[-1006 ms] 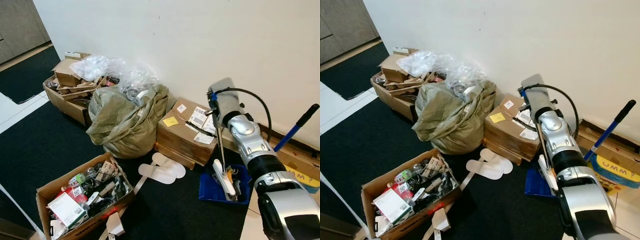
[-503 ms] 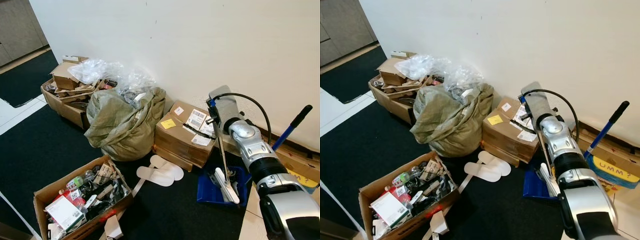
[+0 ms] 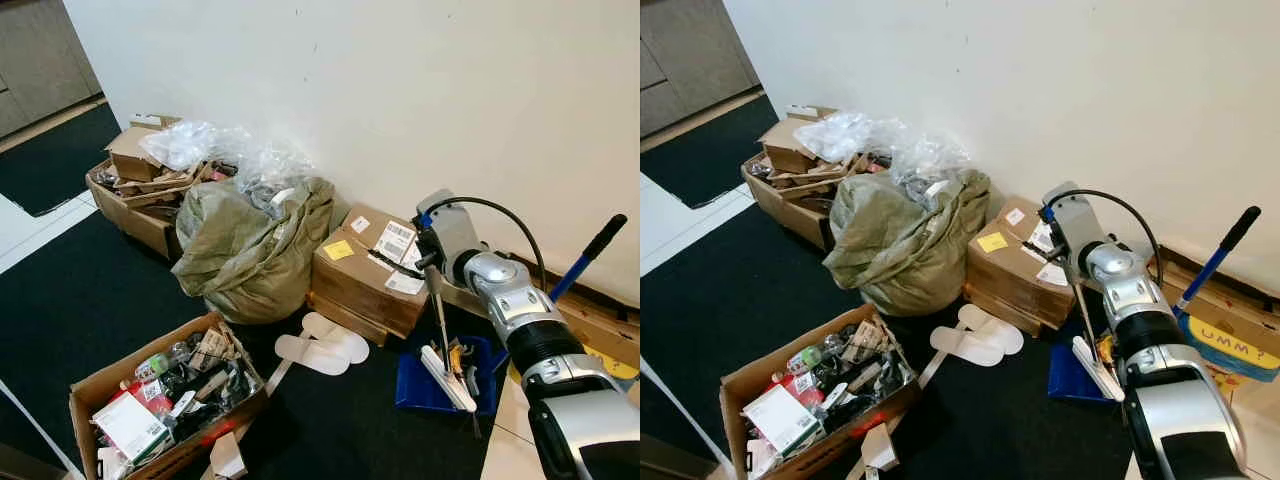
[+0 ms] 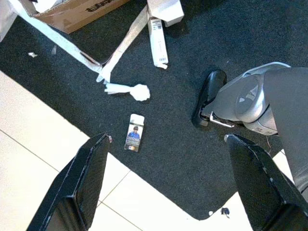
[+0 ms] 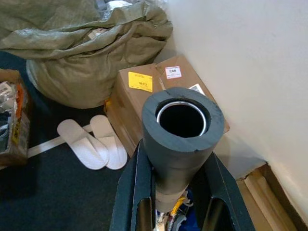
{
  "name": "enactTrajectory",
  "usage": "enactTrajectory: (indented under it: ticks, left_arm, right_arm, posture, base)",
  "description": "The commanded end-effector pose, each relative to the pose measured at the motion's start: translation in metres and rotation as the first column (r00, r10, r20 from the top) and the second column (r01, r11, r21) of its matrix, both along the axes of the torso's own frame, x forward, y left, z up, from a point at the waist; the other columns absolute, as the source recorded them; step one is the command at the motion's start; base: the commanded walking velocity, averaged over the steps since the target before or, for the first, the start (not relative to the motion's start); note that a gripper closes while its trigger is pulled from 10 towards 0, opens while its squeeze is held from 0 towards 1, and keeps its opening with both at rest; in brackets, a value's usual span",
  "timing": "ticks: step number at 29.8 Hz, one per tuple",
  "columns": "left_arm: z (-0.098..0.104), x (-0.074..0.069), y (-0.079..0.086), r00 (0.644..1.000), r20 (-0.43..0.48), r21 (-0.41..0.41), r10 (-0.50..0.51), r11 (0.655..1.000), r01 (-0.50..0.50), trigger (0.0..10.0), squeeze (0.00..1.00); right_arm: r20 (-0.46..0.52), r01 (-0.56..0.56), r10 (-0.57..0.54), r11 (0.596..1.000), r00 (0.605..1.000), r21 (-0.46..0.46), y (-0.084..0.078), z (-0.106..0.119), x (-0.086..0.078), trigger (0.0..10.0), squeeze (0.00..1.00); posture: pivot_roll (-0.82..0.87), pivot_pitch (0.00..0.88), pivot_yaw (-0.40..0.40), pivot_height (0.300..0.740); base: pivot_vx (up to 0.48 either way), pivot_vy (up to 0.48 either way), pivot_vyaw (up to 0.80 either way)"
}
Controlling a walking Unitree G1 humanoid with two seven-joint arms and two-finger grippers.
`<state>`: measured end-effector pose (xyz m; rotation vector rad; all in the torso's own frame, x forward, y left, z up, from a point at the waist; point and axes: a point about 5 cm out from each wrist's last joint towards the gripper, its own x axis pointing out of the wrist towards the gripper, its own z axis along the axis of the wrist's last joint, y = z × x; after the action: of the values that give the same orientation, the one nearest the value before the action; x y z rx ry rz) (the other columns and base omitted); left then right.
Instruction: Sweep floor
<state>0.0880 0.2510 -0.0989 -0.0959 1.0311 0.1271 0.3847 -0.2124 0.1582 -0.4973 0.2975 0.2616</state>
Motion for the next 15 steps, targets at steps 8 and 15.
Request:
enactTrajectory:
  ticks: [8, 15]
  left_arm:
    - [-0.0025, -0.0087, -0.0002, 0.999, -0.034, -0.004, 0.012, 1.0, -0.012, 10.0, 0.0]
    - [-0.0025, -0.0086, -0.0004, 0.999, -0.034, -0.005, 0.012, 1.0, -0.013, 10.0, 0.0]
  right_arm:
    - [-0.165, -0.056, 0.048, 0.997, 0.985, -0.044, -0.0109, -0.01, -0.0098, 10.0, 0.0]
    - [-0.243, -0.132, 0.118, 0.99, 0.963, -0.042, -0.0127, -0.0094, -0.0143, 10.0, 0.0]
  posture:
    - [-0.04, 0.129, 0.009, 0.74]
    - [-0.04, 0.132, 0.008, 0.74]
  base:
    - [0.0, 0.0, 0.0]
    - [0.0, 0.0, 0.0]
